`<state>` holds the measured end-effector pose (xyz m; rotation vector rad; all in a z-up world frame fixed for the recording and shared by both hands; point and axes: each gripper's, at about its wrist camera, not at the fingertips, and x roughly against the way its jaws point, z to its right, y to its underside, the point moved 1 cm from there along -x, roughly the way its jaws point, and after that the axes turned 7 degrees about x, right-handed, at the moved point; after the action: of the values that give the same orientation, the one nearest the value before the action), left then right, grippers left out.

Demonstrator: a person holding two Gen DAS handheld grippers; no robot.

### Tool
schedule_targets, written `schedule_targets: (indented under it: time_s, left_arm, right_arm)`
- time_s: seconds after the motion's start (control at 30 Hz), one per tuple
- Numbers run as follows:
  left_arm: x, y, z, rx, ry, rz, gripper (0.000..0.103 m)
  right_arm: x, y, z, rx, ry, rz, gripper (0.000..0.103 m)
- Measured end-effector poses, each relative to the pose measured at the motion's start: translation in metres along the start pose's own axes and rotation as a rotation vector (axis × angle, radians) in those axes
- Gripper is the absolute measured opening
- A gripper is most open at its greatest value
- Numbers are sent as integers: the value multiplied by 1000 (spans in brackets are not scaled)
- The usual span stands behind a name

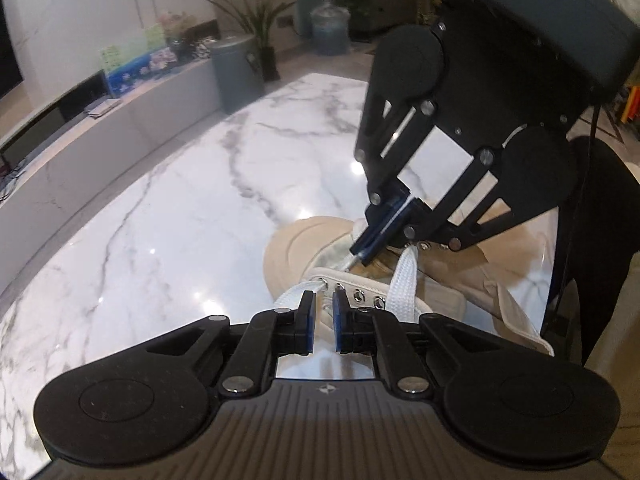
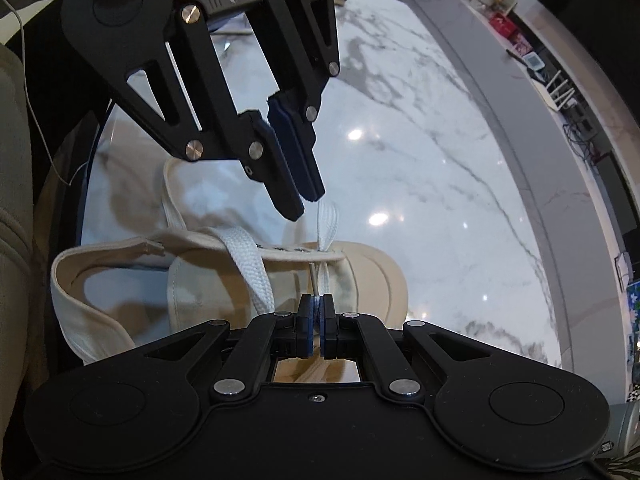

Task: Lace up shoes with both hands
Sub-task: 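Insert the lace tip into the eyelet with the left gripper while the right gripper holds the lace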

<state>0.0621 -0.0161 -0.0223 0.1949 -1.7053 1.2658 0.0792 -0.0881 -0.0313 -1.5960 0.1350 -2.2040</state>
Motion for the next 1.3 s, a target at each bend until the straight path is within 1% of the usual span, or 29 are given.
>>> schedule_targets:
  time_s: [0.2,0.33,0.57,0.77,1.1,1.3]
  left_arm:
    - [-1,7,-1,-1,21,1,8]
    - [-2,7,-2,-1,26,3,8]
    - [-3,8,0,0,38,3,8]
    - [-10,9,-12,-13,51,1,8]
    - [-5,11,-8,-15,57,-4,8]
    - [-5,8,-5,-53,53,-18,8]
  right_arm:
    - [-6,-1,2,14,-15,-16,1]
    - [-8,-3,2,45,-18,-37,1]
    - [-17,-7,-1,58,-25,-53,1]
    - [-16,-9,2,17,-26,-29,1]
    - [-9,-11,2,-18,-25,6,1]
    - [-7,-13,1,-20,-25,35,1]
